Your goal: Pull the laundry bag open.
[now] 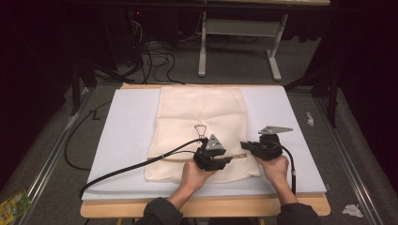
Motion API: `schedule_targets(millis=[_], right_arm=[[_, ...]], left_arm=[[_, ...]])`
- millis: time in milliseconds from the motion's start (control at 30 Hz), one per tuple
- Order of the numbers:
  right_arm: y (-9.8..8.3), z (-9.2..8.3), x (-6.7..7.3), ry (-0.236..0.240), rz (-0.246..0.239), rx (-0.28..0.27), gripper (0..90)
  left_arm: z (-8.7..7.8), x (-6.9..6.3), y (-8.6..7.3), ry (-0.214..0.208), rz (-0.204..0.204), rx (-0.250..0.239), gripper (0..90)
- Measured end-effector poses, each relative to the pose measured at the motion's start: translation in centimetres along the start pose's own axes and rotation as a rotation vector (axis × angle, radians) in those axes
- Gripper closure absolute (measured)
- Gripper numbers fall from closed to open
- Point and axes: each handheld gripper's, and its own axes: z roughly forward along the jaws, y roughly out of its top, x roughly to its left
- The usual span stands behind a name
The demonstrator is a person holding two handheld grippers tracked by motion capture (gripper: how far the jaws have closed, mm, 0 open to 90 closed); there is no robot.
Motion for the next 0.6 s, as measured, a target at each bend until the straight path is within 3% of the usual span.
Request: schedule_targets(millis=[67,100,267,400,600], right_arm=[[0.0,0.0,0.0,0.001,0.003,-0.001,88.1],[0.0,0.0,0.0,0.000,0.001,0.001,88.1],[0.0,0.0,0.0,0.003,0.005,-0.001,88.1],[0.0,-0.1,0.1,0.007,0.003,-0.002,88.2],[0.0,0.0,0.2,0.008,0.001,0.004,88.1]], left_arm=[[0.3,-0.2,0.1,-0.023,-0.012,-0.002,61.2],[0.4,-0.4,0.3,-0.037,-0.013,-0.029,62.3],[0.8,-1.0,0.4,-0.015,0.027,-0.022,64.4],[1.5,-1.0,0.4,-0.045,-0.006,-0.012,64.4],[1.7,-0.9,0.5,-0.051,-0.025,-0.024,64.8]])
